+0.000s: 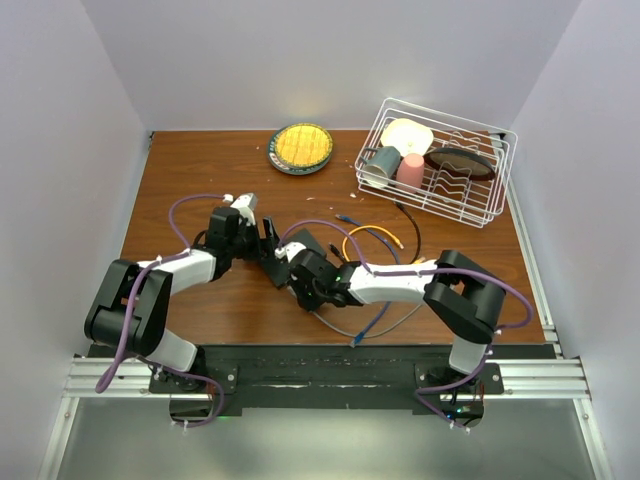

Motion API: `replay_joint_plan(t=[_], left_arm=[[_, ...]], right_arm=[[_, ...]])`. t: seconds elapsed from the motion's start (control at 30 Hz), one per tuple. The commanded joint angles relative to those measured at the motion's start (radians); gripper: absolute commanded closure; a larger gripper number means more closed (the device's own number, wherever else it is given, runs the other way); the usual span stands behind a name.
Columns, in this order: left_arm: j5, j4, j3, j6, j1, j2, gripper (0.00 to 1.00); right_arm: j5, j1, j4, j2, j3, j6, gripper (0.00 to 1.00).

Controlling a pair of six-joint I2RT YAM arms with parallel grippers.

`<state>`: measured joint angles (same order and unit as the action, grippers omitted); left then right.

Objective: Insert the plug into the switch port

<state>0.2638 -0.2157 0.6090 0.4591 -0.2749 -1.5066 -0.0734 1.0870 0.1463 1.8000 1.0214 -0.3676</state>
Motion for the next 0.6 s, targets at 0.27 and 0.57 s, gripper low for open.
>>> replay_joint_plan(t=[0.27, 0.57], left_arm=[[0.014, -0.007, 0.003, -0.023, 0.006, 0.031, 0.15], [0.034, -0.019, -0.003, -0.025, 0.006, 0.026, 0.15]], right_arm=[[-0.014, 0.004, 0.360, 0.157, 0.060, -0.042, 1.00], [-0.052, 0.004, 0.361, 0.170, 0.098, -0.060, 1.00]])
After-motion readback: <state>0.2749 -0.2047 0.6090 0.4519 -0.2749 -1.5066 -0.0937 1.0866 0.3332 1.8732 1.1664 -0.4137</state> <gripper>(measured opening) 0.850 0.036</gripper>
